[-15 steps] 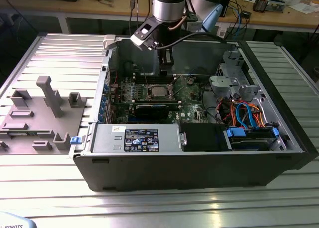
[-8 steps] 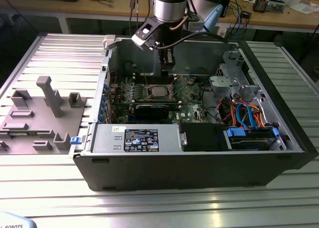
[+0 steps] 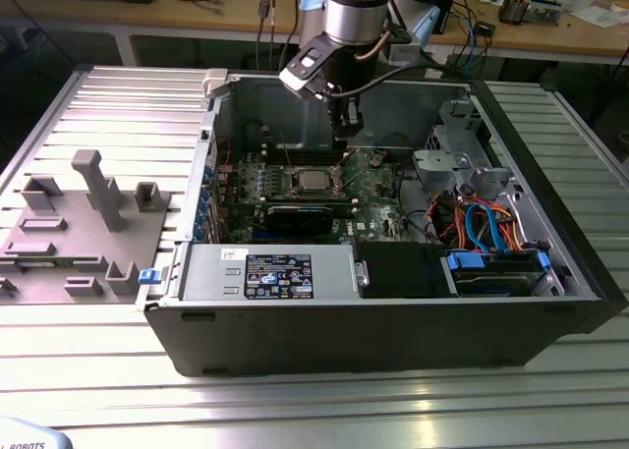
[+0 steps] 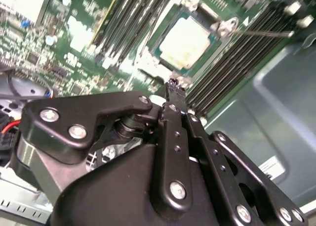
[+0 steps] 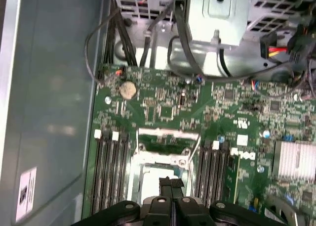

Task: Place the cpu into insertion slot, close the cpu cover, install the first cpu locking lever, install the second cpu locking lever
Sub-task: 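Close the cpu cover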

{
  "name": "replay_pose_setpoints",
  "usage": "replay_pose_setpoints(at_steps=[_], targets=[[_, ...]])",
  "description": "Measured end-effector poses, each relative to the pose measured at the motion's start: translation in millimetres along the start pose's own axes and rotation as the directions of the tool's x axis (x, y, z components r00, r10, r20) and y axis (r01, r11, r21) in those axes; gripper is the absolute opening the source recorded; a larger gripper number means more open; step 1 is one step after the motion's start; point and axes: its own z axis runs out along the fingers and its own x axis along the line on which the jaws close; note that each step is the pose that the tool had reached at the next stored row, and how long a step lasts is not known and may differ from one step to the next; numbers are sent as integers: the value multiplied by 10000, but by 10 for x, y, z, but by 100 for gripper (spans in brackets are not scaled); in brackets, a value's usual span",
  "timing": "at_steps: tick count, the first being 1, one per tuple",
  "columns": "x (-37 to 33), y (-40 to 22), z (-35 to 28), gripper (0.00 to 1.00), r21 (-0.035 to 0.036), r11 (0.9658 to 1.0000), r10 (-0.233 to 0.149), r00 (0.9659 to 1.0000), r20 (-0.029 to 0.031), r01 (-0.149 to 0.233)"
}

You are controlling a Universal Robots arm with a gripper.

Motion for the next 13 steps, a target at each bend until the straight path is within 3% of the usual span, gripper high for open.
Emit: replay_pose_setpoints(at_steps=[4, 10, 13], targets=[[-18, 177, 4, 11, 52, 10000, 1, 10000, -7, -1], [-38, 354, 15, 11, 115, 9999, 28, 10000, -12, -27], [-48, 462, 62, 11, 178, 9998, 57, 10000, -32, -57]])
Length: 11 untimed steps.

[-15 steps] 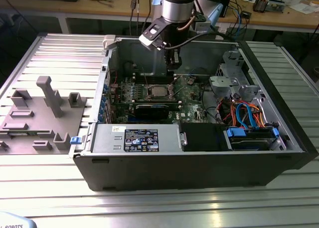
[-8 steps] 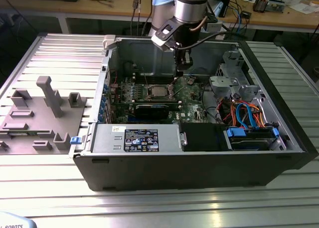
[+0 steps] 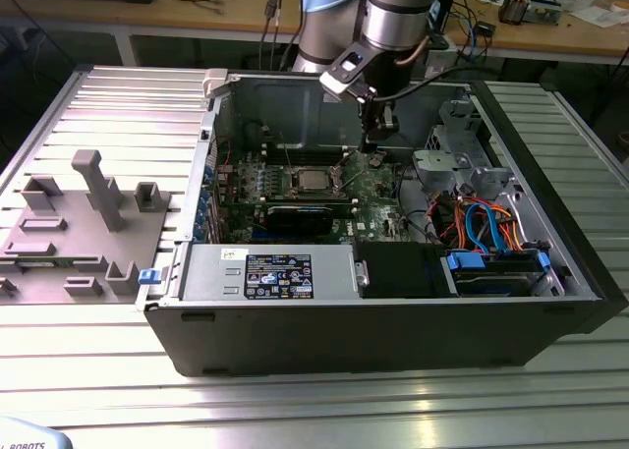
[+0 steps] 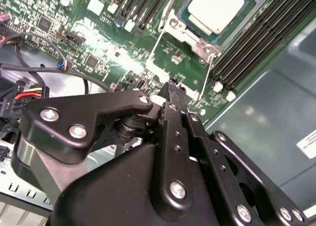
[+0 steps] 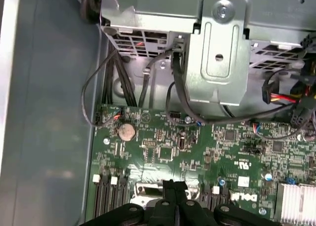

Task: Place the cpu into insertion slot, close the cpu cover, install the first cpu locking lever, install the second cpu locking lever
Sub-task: 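Close the cpu cover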

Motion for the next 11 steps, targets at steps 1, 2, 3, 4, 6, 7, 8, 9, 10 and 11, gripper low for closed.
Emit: replay_pose_setpoints(at_steps=[1, 2, 3, 4, 6, 7, 8, 9, 10, 11], targets=[[-2, 23, 12, 11, 16, 10000, 1, 10000, -4, -1], [-5, 55, 29, 11, 41, 10000, 6, 10000, -9, -6], [-9, 102, 52, 11, 74, 10000, 9, 10000, -17, -9], [-12, 125, 63, 11, 91, 10000, 10, 10000, -20, -9], [-15, 160, 102, 11, 132, 9999, 13, 10000, -29, -13], [-15, 166, 136, 11, 153, 9999, 13, 10000, -30, -12], [-14, 166, 161, 11, 163, 9999, 14, 10000, -32, -13], [-14, 166, 176, 11, 165, 9999, 15, 10000, -33, -14], [-13, 163, 181, 11, 166, 9999, 14, 10000, -32, -13], [-12, 148, 180, 11, 167, 9999, 12, 10000, -30, -11]])
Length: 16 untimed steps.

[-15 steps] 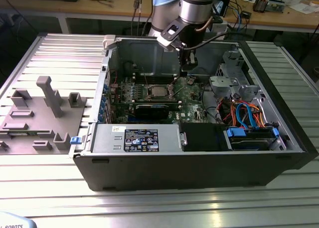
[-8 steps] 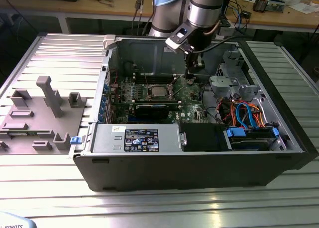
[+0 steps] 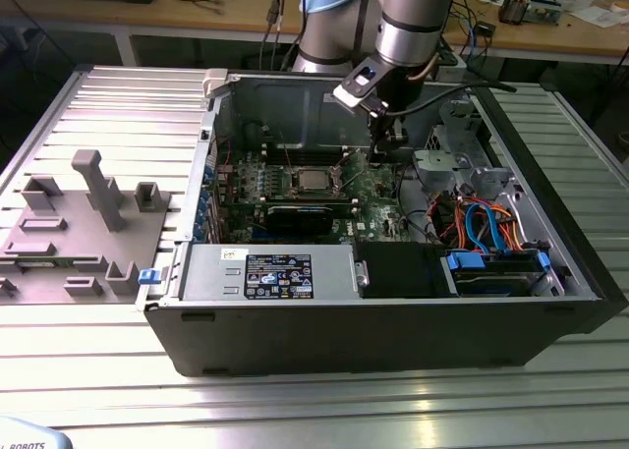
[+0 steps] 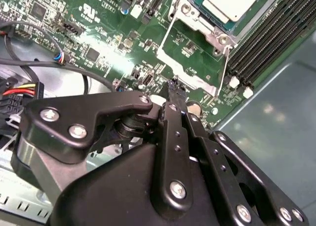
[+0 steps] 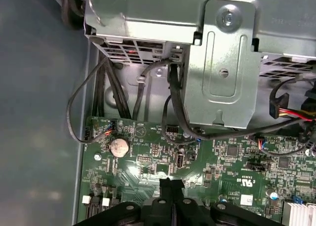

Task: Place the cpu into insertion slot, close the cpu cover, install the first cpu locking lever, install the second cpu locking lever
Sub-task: 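Close the cpu cover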

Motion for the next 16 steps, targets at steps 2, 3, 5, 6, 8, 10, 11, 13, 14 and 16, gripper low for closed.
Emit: replay_pose_setpoints(at_steps=[2, 3, 5, 6, 8, 10, 11, 13, 14, 16], targets=[[4, -40, 1, 11, -7, 10000, 1, 10000, -1, -1], [9, -87, 1, 11, -34, 10000, 0, 10000, 1, 0], [16, -167, 1, 11, -76, 10000, 2, 10000, 5, -2], [20, -201, 2, 11, -88, 10000, 2, 10000, 6, -2], [32, -316, 4, 11, -115, 9999, 2, 10000, 8, -2], [46, -430, 6, 11, -116, 9999, 4, 10000, 9, -3], [55, -494, 7, 11, -116, 9999, 2, 10000, 9, -2], [66, -576, 11, 11, -118, 9999, 5, 10000, 7, -5], [74, -646, 22, 11, -117, 9999, 6, 10000, 8, -6], [87, -749, 61, 11, -116, 9999, 7, 10000, 9, -7]])
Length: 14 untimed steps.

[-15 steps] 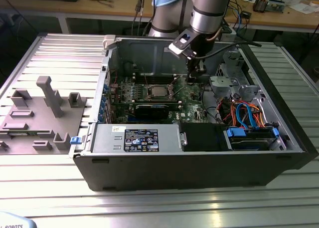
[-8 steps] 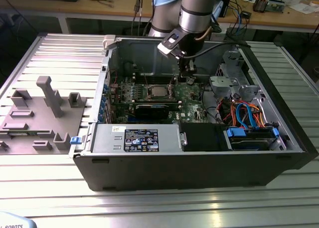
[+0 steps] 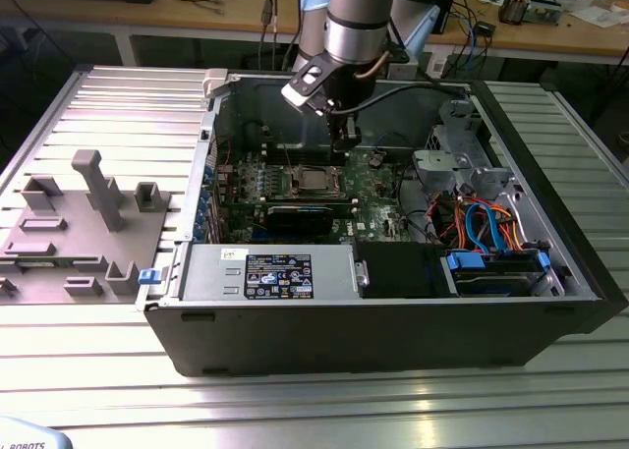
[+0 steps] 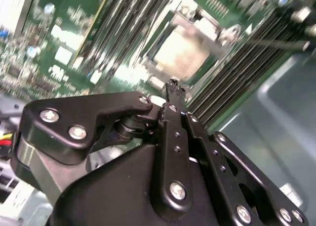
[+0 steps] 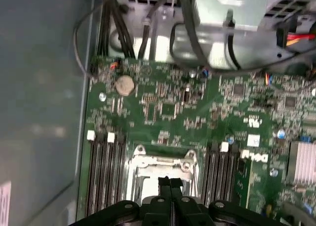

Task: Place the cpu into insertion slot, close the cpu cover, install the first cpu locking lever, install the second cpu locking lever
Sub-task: 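Close the cpu cover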

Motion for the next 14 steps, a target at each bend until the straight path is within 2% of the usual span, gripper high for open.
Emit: replay_pose_setpoints(at_steps=[1, 7, 9, 12, 14], targets=[[12, -83, 36, 11, -1, 10000, 0, 10000, 0, 0], [44, -314, 172, 11, -1, 10000, 6, 10000, 0, -6], [48, -346, 250, 11, 0, 10000, 4, 10000, 0, -4], [50, -346, 356, 11, -1, 10000, 4, 10000, 0, -4], [50, -346, 392, 11, -1, 10000, 4, 10000, 0, -4]])
